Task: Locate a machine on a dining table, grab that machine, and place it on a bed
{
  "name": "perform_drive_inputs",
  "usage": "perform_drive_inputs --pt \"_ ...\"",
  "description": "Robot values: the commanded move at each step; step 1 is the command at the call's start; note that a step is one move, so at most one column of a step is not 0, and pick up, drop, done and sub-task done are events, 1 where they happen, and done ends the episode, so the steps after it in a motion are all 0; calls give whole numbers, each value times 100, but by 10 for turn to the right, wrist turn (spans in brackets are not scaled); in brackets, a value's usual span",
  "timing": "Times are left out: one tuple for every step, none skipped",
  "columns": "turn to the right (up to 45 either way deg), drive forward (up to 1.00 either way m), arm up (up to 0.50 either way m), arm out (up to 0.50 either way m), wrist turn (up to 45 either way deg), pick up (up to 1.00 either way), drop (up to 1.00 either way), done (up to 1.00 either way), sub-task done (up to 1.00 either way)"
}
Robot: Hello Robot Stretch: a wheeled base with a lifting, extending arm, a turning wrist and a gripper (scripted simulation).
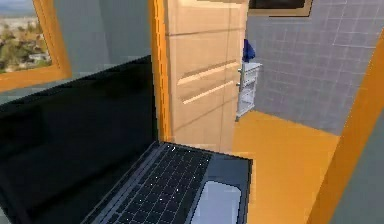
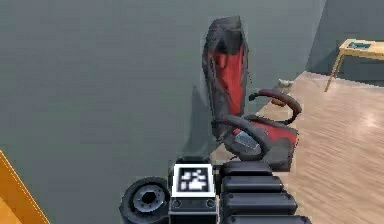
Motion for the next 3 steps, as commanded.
perform_drive_inputs --pt "0 30 0 0 0 0 0 0 0" --pt "-180 0 0 0 0 0 0 0 0" --pt "0 30 0 0 0 0 0 0 0"
